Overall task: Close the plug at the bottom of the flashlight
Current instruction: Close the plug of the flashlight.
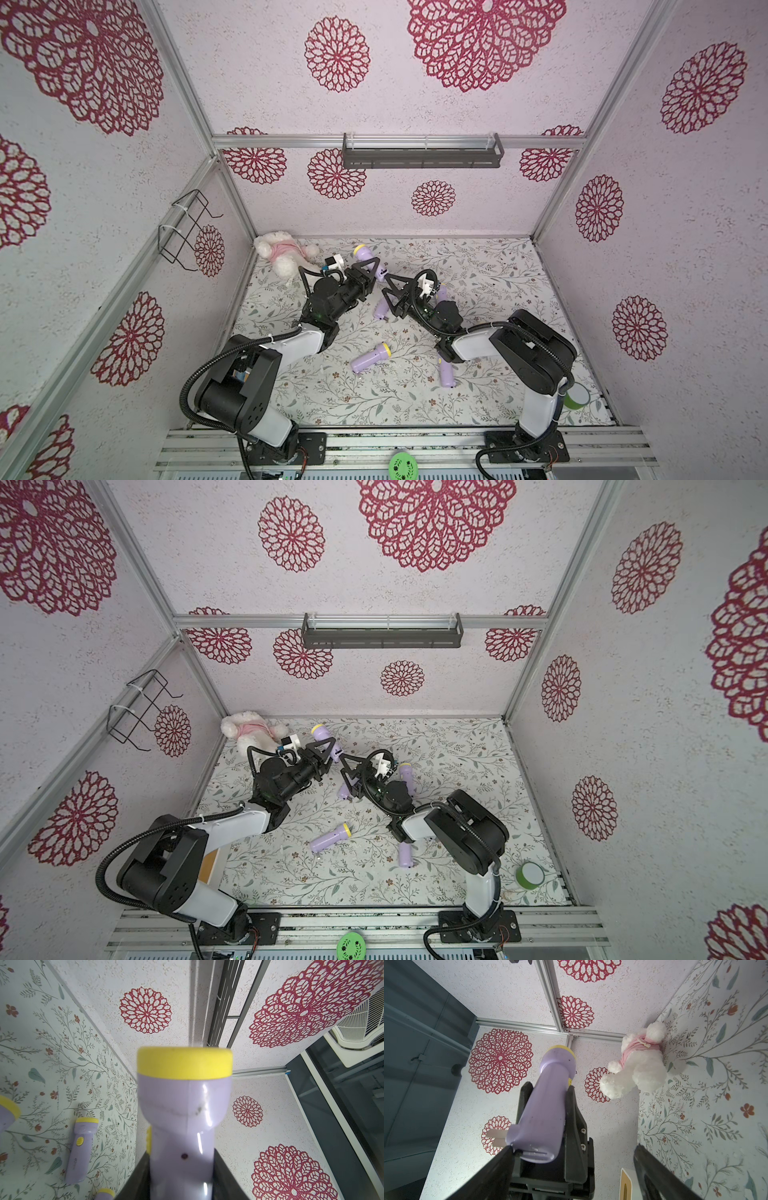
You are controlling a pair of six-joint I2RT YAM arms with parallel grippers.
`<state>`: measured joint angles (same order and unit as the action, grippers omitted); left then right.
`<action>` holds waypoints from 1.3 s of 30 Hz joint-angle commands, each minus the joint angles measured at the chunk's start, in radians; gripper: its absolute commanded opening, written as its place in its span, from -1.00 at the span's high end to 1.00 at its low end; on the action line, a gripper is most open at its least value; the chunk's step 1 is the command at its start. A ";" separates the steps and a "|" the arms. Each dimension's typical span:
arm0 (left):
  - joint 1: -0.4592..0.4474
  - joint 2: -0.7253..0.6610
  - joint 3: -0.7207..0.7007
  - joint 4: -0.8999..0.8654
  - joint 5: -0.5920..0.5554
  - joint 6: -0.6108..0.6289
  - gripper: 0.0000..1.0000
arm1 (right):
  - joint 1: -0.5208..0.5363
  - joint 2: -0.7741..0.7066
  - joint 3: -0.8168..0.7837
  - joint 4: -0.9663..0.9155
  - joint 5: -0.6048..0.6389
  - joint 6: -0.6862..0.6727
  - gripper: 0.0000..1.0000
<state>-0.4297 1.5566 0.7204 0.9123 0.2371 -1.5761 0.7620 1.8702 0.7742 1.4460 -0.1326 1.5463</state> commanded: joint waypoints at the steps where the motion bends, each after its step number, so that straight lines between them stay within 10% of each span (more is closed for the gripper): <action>1: -0.013 -0.015 0.007 0.108 0.006 -0.023 1.00 | 0.002 0.005 -0.009 -0.028 0.023 0.002 -0.80; 39: -0.037 -0.012 0.034 0.134 -0.010 -0.025 1.00 | 0.008 -0.047 -0.019 -0.255 0.073 -0.044 -0.78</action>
<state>-0.4389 1.5604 0.7204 0.9005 0.1913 -1.5757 0.7670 1.8248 0.7742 1.3216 -0.0944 1.5200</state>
